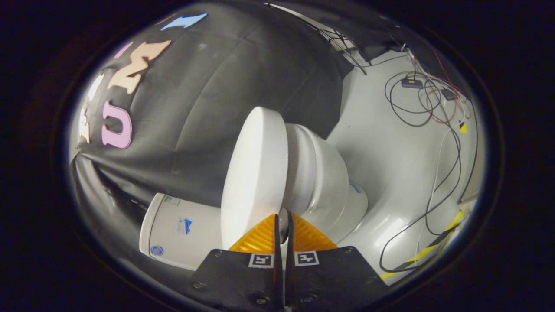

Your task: Open the toilet lid.

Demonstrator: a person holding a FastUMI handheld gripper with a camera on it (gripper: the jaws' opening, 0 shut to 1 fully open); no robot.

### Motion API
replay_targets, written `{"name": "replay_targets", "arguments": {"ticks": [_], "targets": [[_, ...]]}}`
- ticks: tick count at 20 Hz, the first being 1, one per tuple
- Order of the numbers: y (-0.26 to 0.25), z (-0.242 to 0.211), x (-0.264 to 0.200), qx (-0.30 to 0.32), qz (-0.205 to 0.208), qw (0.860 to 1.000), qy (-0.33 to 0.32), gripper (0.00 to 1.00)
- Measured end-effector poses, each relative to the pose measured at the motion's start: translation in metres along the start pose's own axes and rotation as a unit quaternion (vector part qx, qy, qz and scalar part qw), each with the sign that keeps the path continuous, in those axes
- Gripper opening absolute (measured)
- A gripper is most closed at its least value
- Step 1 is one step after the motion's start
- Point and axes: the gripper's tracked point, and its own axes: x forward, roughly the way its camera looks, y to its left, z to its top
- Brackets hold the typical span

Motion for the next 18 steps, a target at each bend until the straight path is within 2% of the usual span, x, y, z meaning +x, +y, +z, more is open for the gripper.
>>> {"name": "replay_targets", "arguments": {"ticks": [7, 14, 18], "targets": [[0.032, 0.008, -0.015, -0.038, 0.002, 0.999, -0.009, 0.03], [0.077, 0.015, -0.035, -0.082, 0.031, 0.996, -0.026, 0.03], [0.102, 0.013, -0.047, -0.174, 0.037, 0.983, -0.034, 0.03]]}}
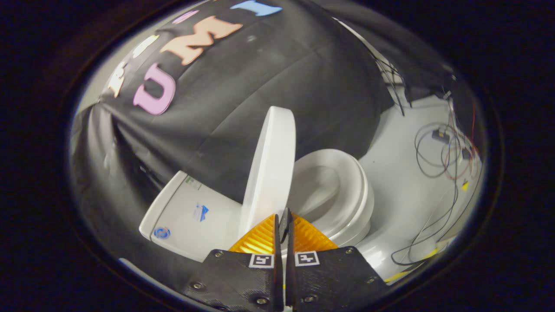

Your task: Open the toilet lid.

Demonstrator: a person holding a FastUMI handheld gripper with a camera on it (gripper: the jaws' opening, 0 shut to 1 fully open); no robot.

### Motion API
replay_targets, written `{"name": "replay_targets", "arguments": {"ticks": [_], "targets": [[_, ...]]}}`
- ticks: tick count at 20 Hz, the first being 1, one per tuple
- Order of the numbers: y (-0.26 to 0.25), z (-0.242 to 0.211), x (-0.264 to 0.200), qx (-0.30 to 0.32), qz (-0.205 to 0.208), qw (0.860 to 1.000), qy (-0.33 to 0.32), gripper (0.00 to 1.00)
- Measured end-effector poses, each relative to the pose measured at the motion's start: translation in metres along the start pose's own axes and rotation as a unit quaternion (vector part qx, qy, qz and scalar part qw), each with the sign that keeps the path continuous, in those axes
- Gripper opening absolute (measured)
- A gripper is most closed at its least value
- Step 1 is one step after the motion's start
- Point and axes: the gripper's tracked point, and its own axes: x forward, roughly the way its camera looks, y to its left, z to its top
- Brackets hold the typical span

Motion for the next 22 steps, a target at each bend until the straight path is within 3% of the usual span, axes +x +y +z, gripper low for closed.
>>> {"name": "replay_targets", "arguments": {"ticks": [6, 11, 18, 22], "targets": [[0.026, 0.007, -0.010, -0.050, 0.019, 0.998, -0.012, 0.03], [0.036, 0.007, -0.012, -0.078, 0.005, 0.997, -0.018, 0.03], [0.057, 0.007, -0.021, -0.188, -0.021, 0.981, -0.035, 0.07], [0.067, 0.008, -0.020, -0.189, -0.016, 0.981, -0.039, 0.07]]}}
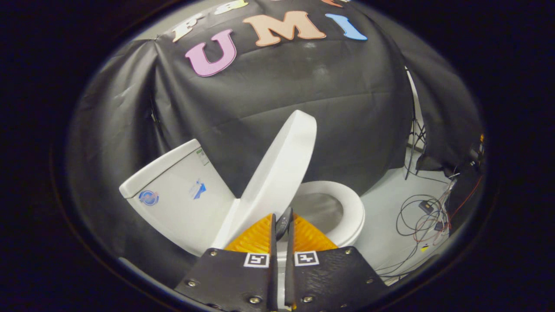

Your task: Open the toilet lid.

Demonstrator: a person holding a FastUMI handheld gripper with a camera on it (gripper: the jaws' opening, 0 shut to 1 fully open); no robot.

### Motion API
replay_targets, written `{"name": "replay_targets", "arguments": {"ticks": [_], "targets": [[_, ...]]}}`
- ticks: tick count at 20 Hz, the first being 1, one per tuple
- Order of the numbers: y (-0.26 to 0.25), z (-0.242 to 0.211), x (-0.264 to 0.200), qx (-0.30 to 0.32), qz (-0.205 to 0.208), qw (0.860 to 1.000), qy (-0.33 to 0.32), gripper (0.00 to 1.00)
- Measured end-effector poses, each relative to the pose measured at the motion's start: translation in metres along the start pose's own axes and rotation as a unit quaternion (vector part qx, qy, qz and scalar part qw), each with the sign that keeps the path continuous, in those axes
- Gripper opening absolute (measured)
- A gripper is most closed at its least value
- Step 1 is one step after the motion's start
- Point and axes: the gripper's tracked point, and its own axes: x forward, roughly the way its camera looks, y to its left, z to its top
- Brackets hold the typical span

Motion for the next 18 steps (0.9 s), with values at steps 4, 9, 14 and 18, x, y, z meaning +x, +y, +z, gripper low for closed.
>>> {"name": "replay_targets", "arguments": {"ticks": [4, 9, 14, 18], "targets": [[0.009, 0.004, -0.002, -0.006, 0.004, 1.000, -0.005, 0.07], [0.019, 0.009, -0.004, -0.018, 0.003, 1.000, -0.013, 0.07], [0.029, 0.012, -0.003, -0.008, 0.005, 1.000, -0.020, 0.07], [0.038, 0.015, -0.004, -0.026, 0.001, 0.999, -0.027, 0.07]]}}
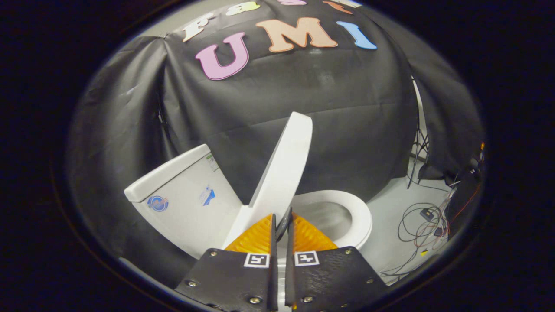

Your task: Open the toilet lid.

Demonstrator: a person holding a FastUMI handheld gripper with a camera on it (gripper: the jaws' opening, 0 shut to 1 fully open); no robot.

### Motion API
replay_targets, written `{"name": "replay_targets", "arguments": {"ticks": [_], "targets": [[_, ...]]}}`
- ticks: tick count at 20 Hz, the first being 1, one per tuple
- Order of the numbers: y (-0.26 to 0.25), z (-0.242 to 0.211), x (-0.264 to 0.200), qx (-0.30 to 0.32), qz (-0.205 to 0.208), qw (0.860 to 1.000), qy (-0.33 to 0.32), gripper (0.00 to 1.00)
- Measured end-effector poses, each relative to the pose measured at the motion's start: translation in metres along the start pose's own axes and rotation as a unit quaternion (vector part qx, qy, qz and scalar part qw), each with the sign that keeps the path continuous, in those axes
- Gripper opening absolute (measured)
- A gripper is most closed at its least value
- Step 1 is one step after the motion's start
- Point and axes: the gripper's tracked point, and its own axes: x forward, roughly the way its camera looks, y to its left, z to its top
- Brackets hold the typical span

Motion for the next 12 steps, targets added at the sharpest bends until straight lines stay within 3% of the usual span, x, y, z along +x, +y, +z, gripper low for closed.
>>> {"name": "replay_targets", "arguments": {"ticks": [12], "targets": [[0.038, 0.013, -0.005, -0.039, 0.022, 0.999, -0.031, 0.07]]}}
